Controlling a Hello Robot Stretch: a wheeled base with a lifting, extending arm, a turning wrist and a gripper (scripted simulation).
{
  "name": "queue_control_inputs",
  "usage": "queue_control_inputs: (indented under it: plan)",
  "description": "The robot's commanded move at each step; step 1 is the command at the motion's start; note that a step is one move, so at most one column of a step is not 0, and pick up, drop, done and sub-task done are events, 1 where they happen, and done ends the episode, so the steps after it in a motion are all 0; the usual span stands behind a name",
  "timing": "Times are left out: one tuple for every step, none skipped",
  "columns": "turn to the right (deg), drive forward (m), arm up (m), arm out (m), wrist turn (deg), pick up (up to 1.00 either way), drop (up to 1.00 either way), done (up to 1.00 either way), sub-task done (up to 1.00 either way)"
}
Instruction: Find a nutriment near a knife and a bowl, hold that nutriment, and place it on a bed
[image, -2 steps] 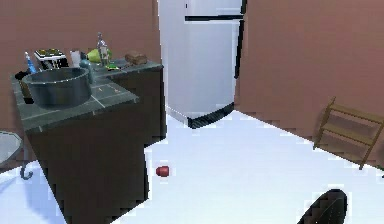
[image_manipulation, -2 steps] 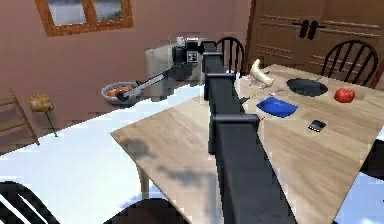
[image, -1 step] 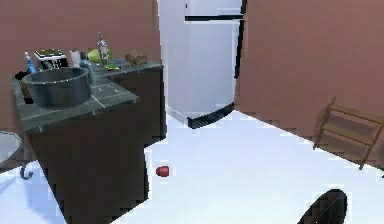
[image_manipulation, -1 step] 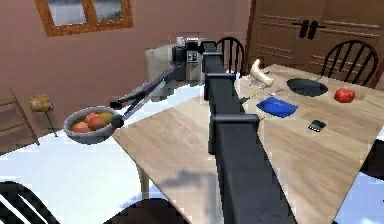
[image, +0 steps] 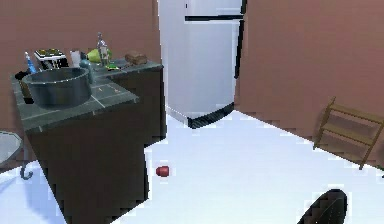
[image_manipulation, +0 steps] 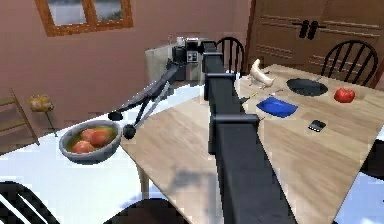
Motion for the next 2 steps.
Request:
queue_control_inputs:
  plan:
    - [0.0, 0.00, 0.00, -0.48, 0.0, 0.00, 0.00, 0.00, 0.00]
    - [-45.0, 0.00, 0.00, 0.00, 0.0, 0.00, 0.00, 0.00, 0.00]
